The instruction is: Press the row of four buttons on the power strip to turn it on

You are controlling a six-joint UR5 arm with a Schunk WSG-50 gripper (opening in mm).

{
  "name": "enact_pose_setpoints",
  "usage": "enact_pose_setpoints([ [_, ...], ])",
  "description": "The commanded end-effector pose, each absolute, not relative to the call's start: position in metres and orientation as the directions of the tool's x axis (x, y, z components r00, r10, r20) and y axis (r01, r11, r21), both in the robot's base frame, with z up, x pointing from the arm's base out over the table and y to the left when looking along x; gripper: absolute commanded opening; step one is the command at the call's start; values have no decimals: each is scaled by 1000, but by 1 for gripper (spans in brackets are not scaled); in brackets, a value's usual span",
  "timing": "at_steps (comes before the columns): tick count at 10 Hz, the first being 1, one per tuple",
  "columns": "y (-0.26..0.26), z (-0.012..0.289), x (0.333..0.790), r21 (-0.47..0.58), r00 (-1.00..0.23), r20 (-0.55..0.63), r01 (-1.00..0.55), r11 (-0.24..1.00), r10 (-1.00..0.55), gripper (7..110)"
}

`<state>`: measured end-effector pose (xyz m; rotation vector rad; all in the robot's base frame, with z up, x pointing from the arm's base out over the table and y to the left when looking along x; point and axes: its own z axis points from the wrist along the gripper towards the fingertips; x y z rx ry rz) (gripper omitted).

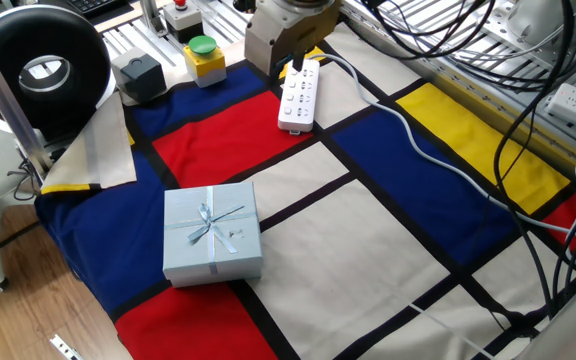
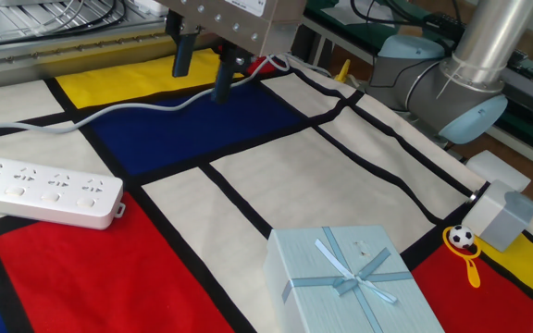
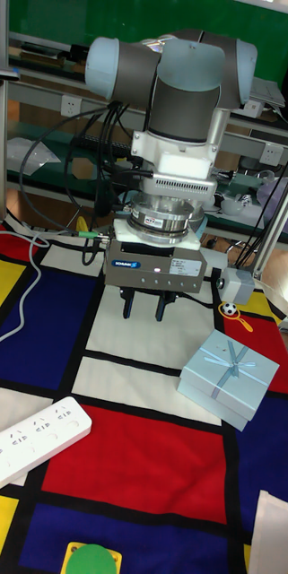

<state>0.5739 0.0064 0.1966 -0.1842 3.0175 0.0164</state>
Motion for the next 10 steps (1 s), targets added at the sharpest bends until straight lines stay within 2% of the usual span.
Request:
enact_pose_setpoints([
  [1, 4, 191, 563, 5, -982, -75, -172, 985, -171, 7],
  [9, 17, 190, 561, 12, -964, -70, -259, 966, -257, 7],
  [10, 24, 190, 549, 51, -967, -33, -256, 965, -254, 7],
])
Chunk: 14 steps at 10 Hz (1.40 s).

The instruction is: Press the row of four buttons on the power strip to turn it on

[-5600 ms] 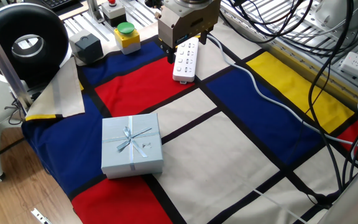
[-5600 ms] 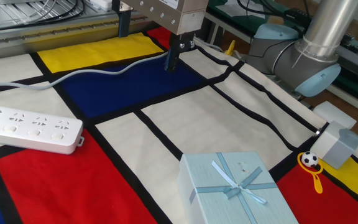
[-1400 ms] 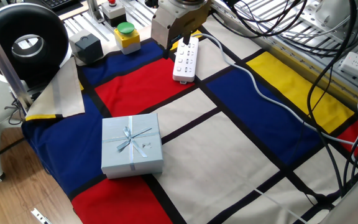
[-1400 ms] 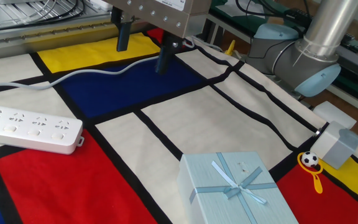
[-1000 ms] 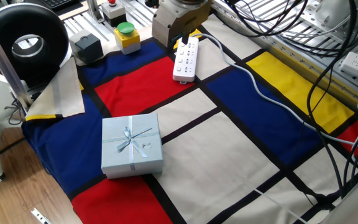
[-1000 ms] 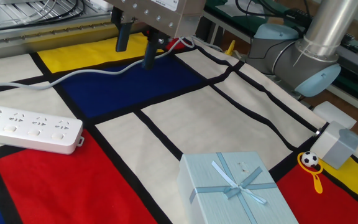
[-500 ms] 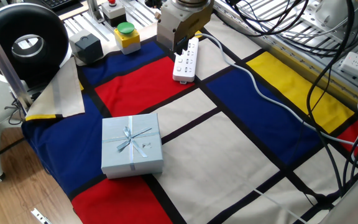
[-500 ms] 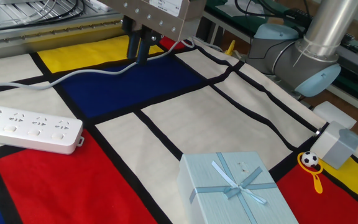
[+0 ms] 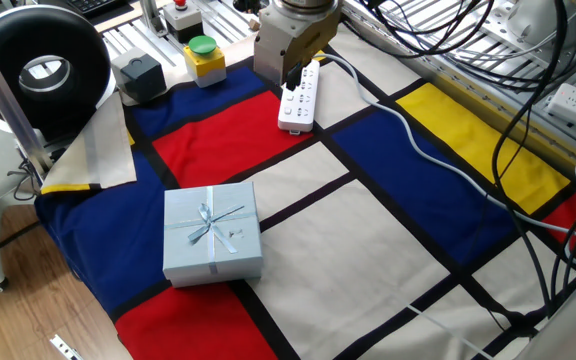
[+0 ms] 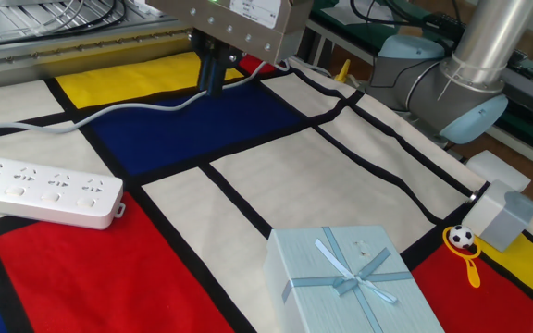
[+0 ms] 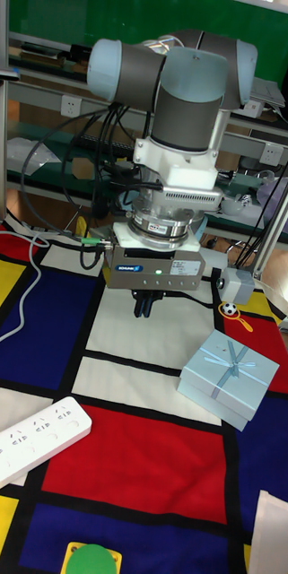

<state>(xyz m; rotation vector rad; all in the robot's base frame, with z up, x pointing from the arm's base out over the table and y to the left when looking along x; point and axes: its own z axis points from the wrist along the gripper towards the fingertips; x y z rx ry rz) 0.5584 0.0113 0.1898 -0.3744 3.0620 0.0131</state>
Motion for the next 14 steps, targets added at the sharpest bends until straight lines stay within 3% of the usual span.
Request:
enact_pose_setpoints([
  [1, 35, 191, 556, 83, -964, -70, -262, 962, -256, 7],
  [2, 17, 191, 572, -6, -950, -114, -293, 956, -292, 7],
  [5, 12, 190, 556, -7, -956, -48, -288, 958, -288, 7],
  [7, -8, 191, 563, -83, -983, -63, -167, 982, -173, 7],
  [10, 13, 190, 559, 4, -986, -59, -158, 987, -158, 7],
  [14, 3, 191, 565, -40, -983, -78, -164, 986, -167, 7],
])
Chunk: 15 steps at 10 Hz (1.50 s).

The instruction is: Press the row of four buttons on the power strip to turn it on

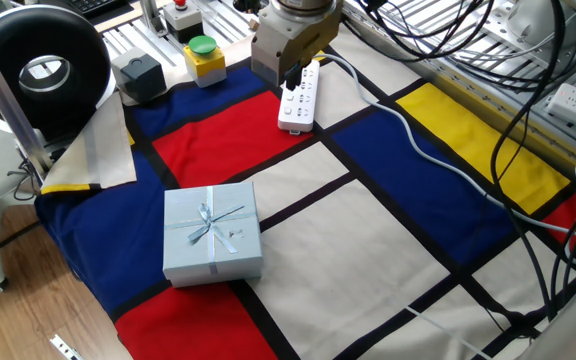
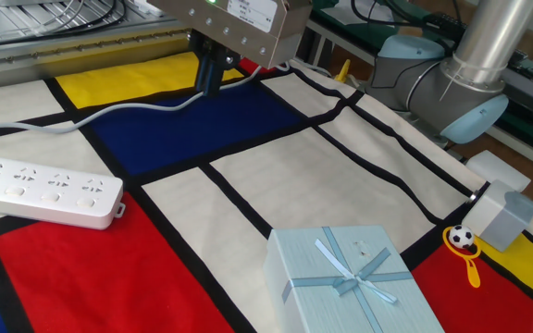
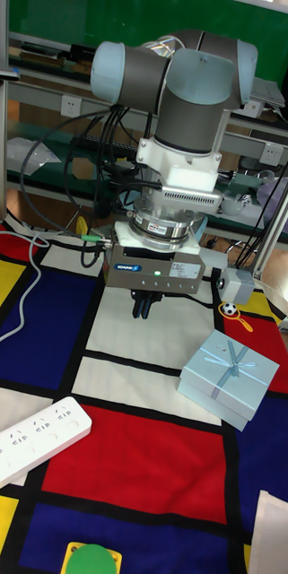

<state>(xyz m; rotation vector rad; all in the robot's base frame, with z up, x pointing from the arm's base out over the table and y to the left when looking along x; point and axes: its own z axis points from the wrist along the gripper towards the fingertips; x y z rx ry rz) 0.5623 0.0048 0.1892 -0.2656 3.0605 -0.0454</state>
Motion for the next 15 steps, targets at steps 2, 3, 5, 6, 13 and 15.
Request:
enact_pose_setpoints([
  [2, 17, 191, 566, 9, -972, -89, -221, 975, -220, 7],
  [3, 18, 191, 567, 10, -963, -97, -254, 967, -252, 7],
  [5, 20, 192, 574, 4, -952, -123, -283, 959, -280, 7],
  [6, 20, 192, 576, 0, -945, -133, -303, 953, -300, 7],
  [13, 17, 193, 584, -37, -906, -156, -392, 919, -393, 22],
  [15, 19, 194, 589, -15, -897, -164, -415, 910, -411, 22],
])
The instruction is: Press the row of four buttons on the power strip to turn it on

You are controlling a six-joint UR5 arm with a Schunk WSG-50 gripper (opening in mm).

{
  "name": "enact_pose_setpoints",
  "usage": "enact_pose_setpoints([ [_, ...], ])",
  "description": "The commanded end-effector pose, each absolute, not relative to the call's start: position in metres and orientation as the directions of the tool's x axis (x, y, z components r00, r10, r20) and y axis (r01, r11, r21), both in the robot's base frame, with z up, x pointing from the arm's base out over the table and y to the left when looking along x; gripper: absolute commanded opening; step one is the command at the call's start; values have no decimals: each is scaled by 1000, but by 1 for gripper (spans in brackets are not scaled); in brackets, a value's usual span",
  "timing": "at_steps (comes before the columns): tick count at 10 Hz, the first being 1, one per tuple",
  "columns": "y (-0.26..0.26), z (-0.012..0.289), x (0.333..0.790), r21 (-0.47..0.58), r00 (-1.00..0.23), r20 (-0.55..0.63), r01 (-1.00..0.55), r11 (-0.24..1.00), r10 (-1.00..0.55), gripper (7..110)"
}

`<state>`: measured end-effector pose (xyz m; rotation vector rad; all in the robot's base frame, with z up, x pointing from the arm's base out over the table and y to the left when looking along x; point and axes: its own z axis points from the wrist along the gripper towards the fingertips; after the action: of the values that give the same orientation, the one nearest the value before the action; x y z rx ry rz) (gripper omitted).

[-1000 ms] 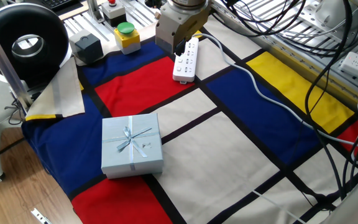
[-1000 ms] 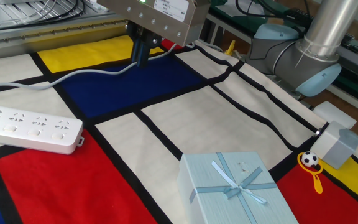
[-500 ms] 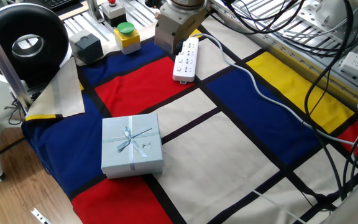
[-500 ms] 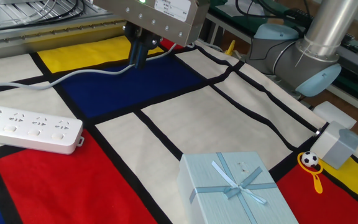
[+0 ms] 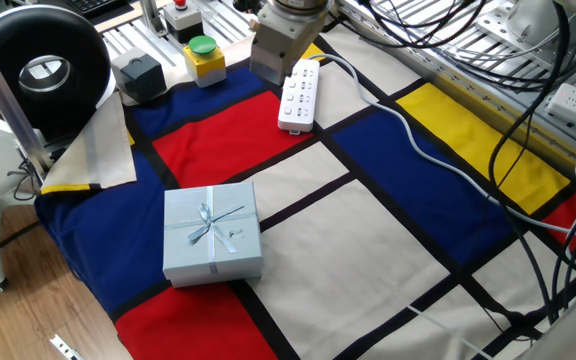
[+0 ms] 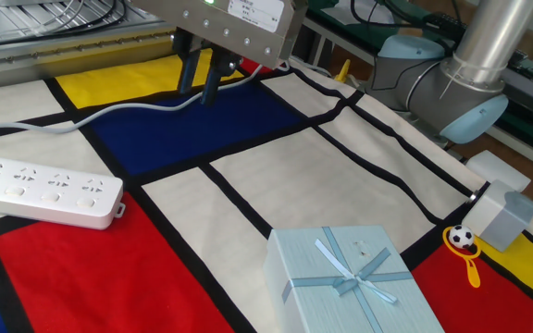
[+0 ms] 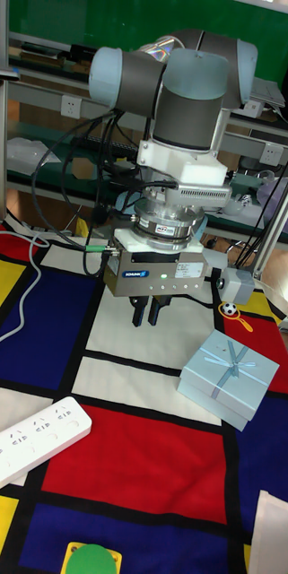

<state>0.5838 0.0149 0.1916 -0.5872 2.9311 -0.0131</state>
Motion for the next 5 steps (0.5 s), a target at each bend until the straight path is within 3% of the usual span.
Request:
enact_pose_setpoints([
  [1, 17, 196, 597, -4, -890, -170, -430, 903, -424, 22],
  [5, -11, 200, 645, 50, -869, -185, -475, 879, -459, 22],
])
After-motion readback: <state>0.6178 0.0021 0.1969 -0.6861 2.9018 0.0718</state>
